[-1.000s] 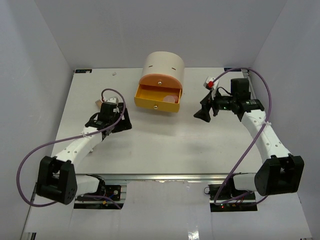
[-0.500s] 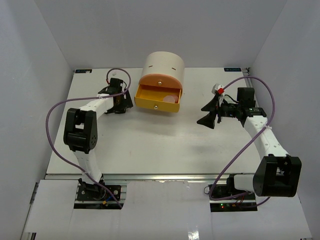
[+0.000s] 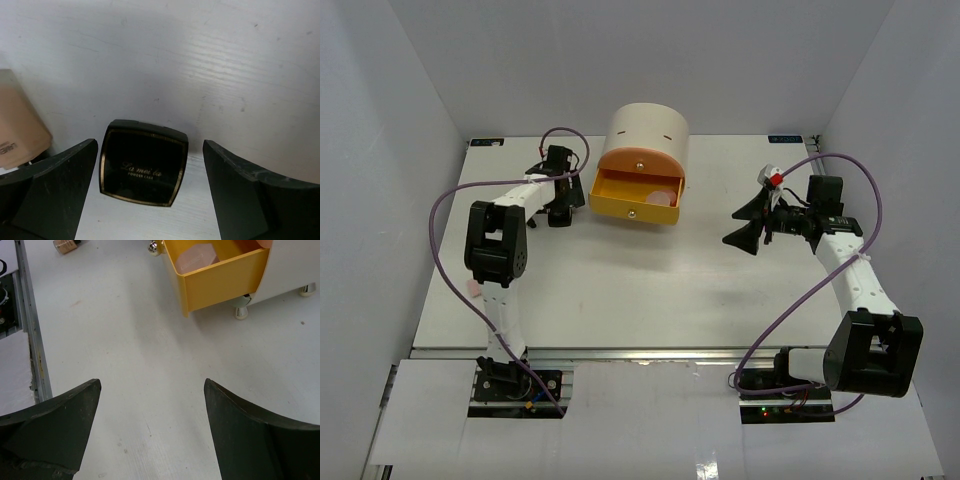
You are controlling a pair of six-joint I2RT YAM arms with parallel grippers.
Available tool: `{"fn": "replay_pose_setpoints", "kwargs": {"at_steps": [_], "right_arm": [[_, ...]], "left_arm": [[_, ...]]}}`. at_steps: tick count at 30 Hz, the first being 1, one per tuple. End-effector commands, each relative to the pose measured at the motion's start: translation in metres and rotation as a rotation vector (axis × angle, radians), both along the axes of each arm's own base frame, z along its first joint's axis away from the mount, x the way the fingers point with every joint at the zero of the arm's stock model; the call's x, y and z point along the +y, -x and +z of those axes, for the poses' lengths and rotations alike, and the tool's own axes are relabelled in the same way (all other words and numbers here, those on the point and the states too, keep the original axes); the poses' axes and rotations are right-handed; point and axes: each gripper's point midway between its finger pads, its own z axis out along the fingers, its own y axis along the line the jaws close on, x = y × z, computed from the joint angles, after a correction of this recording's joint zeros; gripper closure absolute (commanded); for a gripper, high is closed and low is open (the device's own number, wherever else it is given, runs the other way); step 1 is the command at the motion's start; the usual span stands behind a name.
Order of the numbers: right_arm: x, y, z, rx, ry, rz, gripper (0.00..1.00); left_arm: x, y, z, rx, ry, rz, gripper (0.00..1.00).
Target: Organize the makeup
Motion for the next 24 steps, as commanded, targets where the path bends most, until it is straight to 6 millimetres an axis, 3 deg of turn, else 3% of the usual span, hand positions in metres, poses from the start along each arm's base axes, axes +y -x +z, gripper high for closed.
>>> {"fn": "replay_pose_setpoints", "kwargs": {"at_steps": [1,4,8,12,17,21,24], "right_arm": [[-0.003,0.001,0.005,-0.019,-0.029,0.008,0.1],[-0.004,0.0,0.004,-0.012,-0.031,0.004,0.1],[-0.005,-0.002,0.001,0.005,-0.033,-0.001,0.1],[-0.005,-0.002,0.0,0.014,-0.035,-0.003,0.1],[-0.005,-0.002,0.001,0.013,-0.035,-0.005,0.1],[-0.005,-0.001,0.0,0.02,-0.039,-0.005,0.1],[-0.005,-0.002,-0.003,0.034,-0.039,-0.006,0.1]], "left_arm": [[0.003,0.001,0.004,0.02,-0.018,-0.012,0.05],[0.001,0.007,0.002,0.032,-0.005,-0.023,0.12],[0.0,0.016,0.005,0.033,0.006,-0.031,0.31],[0.002,0.02,0.025,-0.009,0.012,-0.023,0.62],[0.009,0.032,0.067,-0.1,0.012,0.0,0.86],[0.009,0.046,0.119,-0.22,0.058,0.004,0.93],[-0.01,0.053,0.161,-0.33,0.161,-0.054,0.95]]}}
